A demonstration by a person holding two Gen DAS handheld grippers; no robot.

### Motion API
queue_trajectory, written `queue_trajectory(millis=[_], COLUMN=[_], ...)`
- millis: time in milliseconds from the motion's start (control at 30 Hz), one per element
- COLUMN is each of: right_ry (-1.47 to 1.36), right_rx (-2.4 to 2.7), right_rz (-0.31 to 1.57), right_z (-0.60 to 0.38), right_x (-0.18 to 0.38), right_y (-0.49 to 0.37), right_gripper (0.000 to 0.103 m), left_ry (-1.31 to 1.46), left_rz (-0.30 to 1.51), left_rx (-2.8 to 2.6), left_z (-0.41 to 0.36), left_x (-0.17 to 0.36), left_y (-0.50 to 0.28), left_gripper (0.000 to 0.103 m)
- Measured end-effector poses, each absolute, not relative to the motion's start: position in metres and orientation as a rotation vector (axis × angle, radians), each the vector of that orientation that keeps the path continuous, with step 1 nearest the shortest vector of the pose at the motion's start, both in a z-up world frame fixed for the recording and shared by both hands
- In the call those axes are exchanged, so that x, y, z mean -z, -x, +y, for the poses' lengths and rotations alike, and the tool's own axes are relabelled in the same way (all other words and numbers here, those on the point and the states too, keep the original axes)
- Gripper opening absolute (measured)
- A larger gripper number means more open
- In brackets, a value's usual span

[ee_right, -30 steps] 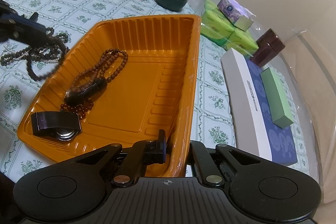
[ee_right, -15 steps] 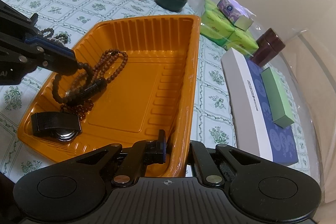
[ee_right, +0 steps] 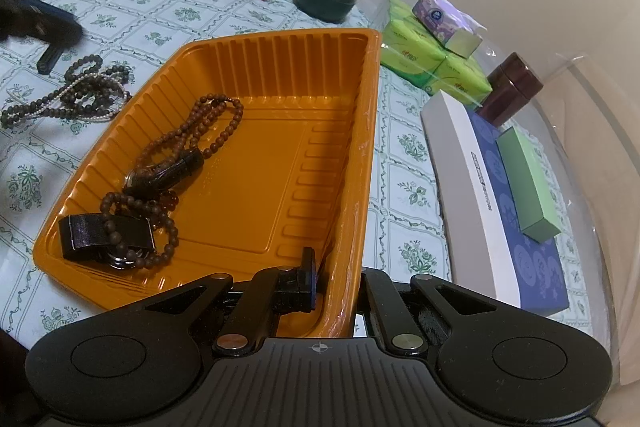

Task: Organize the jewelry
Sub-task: 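Grasp the long dark bead necklace tangled with pearls using the left gripper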

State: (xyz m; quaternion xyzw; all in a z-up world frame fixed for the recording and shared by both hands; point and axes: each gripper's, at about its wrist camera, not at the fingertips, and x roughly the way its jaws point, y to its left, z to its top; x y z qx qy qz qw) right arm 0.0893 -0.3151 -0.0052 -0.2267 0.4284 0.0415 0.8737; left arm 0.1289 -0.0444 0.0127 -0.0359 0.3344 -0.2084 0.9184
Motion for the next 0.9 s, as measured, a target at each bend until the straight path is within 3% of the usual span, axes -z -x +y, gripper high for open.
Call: queue_trajectory(millis=[333,733,900], right_ry=[0.478,0.481,0.48], right_rx=[-0.083,-0.079,-0.079], right_rz=[0.899,0.905,0.906], right_z=[-0.315,-0.314,-0.314], right_x=[0.006,0.006,0.007], right_y=[-0.088,-0.088,-0.088], right_gripper=[0.005,0.005,0.005], left_ry=[0.136,-0.148,-0.248], left_rz=[0.741,0.76,0.782], left_rx=[0.194,0.396,0.405], left_z=[0.053,-0.008,-0.023], left_x=[0.019,0.065,0.077], left_y=[-0.113,-0.085,-0.089], left_gripper=[0.028,0.027,0.017])
